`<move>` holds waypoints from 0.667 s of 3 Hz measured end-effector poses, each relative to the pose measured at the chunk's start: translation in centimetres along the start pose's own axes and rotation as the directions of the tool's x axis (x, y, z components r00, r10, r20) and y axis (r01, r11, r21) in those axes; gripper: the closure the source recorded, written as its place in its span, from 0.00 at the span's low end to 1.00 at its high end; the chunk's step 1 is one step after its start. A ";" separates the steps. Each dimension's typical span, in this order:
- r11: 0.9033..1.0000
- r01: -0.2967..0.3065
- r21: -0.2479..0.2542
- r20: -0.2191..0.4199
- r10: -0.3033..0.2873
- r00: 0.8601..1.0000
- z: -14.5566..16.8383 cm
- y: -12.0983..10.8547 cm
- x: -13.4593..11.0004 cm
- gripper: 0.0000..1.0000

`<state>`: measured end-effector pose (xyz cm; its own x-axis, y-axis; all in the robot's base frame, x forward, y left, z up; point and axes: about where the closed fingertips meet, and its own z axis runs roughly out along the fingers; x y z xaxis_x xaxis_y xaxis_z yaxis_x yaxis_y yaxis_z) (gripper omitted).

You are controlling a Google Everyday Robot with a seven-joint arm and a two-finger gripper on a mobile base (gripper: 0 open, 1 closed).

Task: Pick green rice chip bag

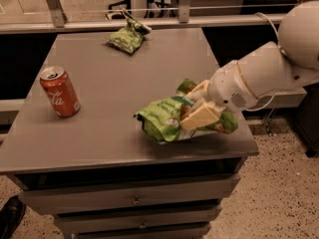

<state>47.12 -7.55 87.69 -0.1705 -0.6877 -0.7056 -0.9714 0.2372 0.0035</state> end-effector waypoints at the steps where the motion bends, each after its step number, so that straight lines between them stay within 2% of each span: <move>1: 0.996 0.059 0.061 0.018 -0.061 0.998 -2.5 -1.8 -2.1 1.00; 2: 0.995 0.068 0.071 0.023 -0.070 0.997 -2.9 -2.0 -2.6 1.00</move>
Offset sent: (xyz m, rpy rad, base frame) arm 0.0153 -0.0065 0.0293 -0.0007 -0.0789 -0.0004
